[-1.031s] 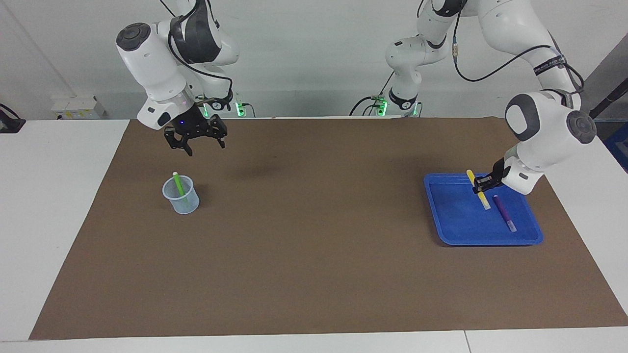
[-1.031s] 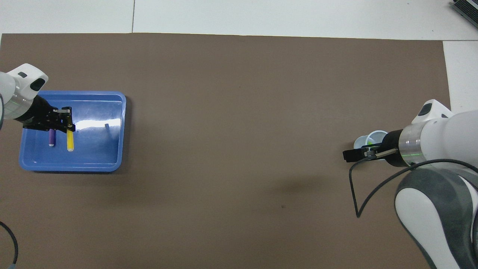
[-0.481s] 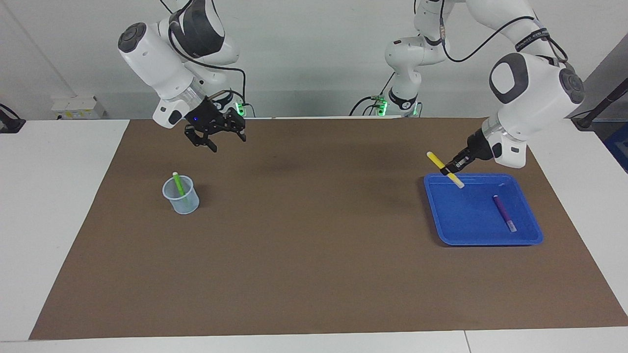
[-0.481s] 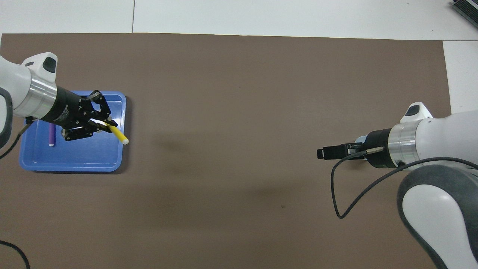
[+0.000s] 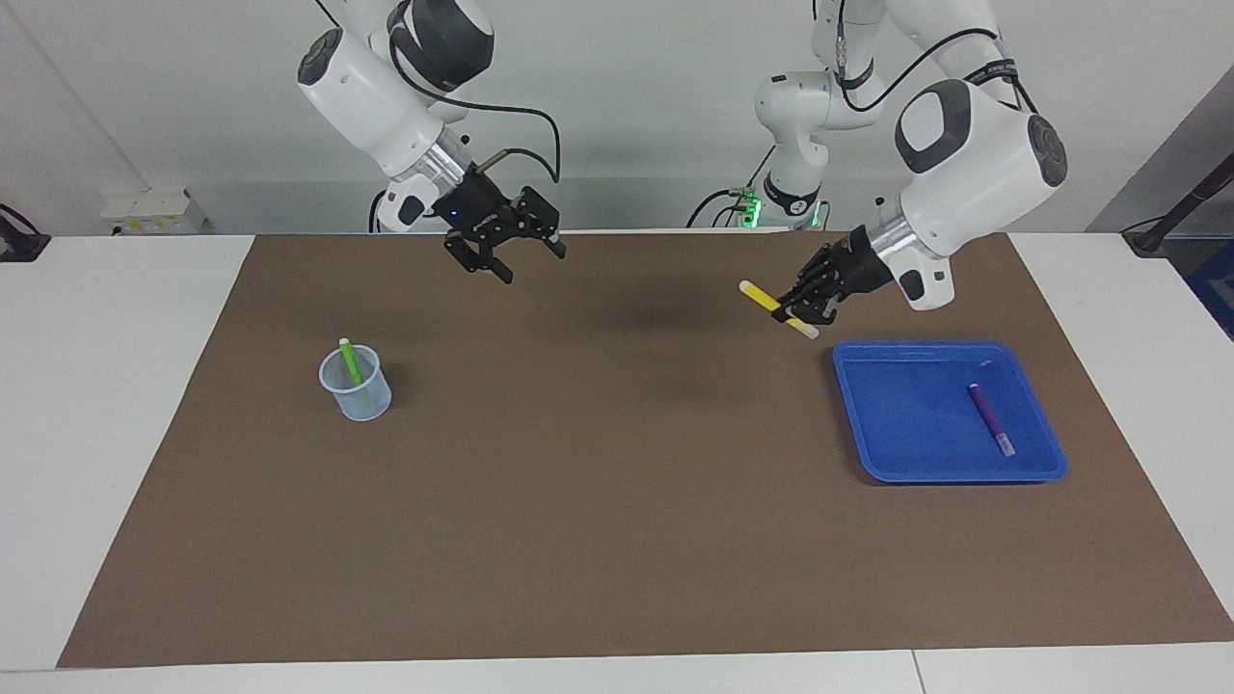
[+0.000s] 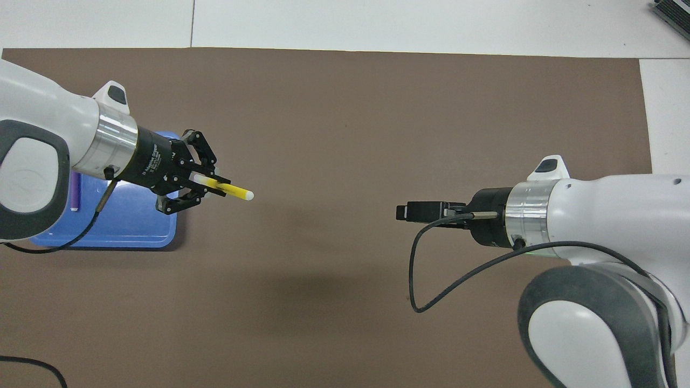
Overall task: Transfer and insert pens with both arms
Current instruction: 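Lift the yellow pen with the left gripper while the right gripper withdraws, then pass the yellow pen from the left gripper to the right gripper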
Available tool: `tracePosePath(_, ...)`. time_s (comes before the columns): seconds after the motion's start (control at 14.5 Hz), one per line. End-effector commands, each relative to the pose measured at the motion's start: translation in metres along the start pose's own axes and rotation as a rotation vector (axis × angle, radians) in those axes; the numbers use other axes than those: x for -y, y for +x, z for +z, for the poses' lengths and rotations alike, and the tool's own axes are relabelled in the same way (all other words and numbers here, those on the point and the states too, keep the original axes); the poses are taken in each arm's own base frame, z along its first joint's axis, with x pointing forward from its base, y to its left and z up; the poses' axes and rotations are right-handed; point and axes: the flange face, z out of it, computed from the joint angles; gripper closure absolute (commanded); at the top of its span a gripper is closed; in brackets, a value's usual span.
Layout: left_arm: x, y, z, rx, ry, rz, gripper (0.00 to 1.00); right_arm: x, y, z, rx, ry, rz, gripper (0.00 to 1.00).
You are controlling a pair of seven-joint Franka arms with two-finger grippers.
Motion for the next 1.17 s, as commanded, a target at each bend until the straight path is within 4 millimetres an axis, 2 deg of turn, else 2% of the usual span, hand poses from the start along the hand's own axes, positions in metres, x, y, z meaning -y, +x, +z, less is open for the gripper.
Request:
tracePosePath(0.0,-0.003,-0.044,0.017,-0.012,-0.083,-0.135,1.00,0.008,0.001,0.005,-0.012,0.058,0.037,0.00)
tracePosePath(0.14,-0.010,-0.073,0.038,-0.016,-0.148,-0.201,1.00,0.024,-0.002,0.020,-0.033,0.079,0.035,0.00)
tracePosePath(0.34,-0.007,-0.104,0.057,-0.010,-0.137,-0.219,1.00,0.041,-0.008,0.039,-0.047,0.086,0.054,0.01)
tracePosePath(0.48,-0.001,-0.113,0.065,-0.010,-0.120,-0.238,1.00,0.043,-0.010,0.043,-0.044,0.085,0.052,0.05)
tracePosePath(0.69,0.017,-0.136,0.082,-0.015,-0.091,-0.205,1.00,0.043,-0.007,0.045,-0.066,0.085,0.052,0.10)
tracePosePath(0.83,0.020,-0.140,0.082,-0.015,-0.093,-0.199,1.00,0.051,-0.012,0.054,-0.063,0.088,0.039,0.16)
tracePosePath(1.1,0.022,-0.156,0.084,-0.010,-0.111,-0.171,1.00,0.049,-0.010,0.060,-0.066,0.084,0.045,0.27)
